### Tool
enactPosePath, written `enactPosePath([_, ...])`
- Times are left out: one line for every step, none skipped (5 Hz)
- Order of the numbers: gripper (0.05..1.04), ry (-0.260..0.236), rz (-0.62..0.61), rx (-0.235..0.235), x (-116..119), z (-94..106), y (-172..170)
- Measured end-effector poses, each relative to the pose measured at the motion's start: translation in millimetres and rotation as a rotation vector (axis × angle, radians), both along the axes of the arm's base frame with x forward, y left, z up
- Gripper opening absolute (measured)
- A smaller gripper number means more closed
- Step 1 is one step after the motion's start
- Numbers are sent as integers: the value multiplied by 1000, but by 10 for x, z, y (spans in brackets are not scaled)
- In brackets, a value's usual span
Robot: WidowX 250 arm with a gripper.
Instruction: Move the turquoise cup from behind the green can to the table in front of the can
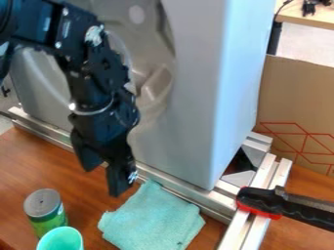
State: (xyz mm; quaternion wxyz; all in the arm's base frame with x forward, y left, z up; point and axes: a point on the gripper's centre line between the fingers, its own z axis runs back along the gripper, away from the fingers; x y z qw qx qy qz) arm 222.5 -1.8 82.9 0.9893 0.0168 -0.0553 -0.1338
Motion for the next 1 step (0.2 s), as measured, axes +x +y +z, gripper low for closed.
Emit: enactPosePath([1003, 64, -17, 6, 6, -163, -65])
